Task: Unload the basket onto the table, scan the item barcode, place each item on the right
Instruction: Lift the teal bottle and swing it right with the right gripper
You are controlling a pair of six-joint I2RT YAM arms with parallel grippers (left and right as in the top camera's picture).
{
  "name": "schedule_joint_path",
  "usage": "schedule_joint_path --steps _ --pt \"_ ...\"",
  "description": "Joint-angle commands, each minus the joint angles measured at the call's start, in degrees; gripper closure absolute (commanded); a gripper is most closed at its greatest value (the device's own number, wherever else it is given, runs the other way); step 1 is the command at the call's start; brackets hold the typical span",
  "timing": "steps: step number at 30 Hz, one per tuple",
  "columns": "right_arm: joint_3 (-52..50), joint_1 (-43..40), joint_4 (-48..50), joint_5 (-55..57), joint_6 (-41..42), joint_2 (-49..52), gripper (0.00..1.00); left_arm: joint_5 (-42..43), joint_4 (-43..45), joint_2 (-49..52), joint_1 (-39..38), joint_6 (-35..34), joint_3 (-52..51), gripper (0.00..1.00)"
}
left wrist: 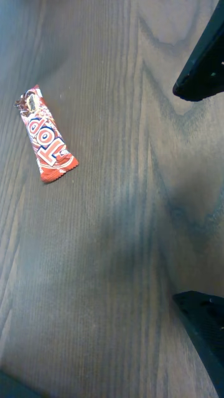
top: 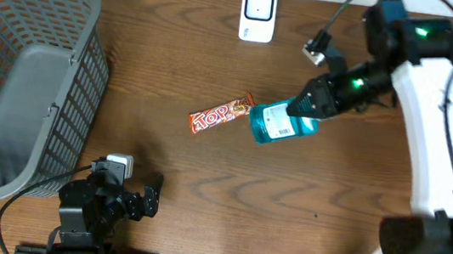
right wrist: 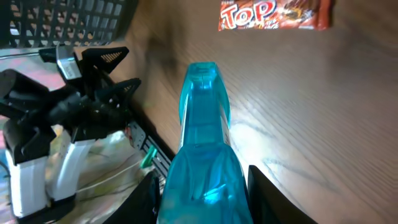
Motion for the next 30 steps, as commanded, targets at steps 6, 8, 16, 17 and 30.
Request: schedule_joint_path --steps 6,8,16,17,30 --pt "0.28 0.09 0.74 0.98 3.58 -10.49 0.83 0.13 -0.02 -0.04 0.20 -0.07 0.07 0.02" --pt "0.28 0.09 1.18 1.01 3.56 -11.30 0.83 0.13 -0.02 -0.04 0.20 -0.07 0.07 0.02" --pt "0.09 0.11 3.58 6.43 8.46 -10.73 0.87 0.11 -0.02 -0.04 0.20 -0.07 0.07 0.02" --pt "0.09 0.35 4.55 9.01 10.67 -10.69 0.87 0.11 -0.02 -0.04 0.20 -0.04 0.07 0.02" --pt "-0.68 9.11 11.65 32.57 25.22 -7.08 0.87 0.13 -0.02 -0.04 0.20 -0.07 0.07 0.02"
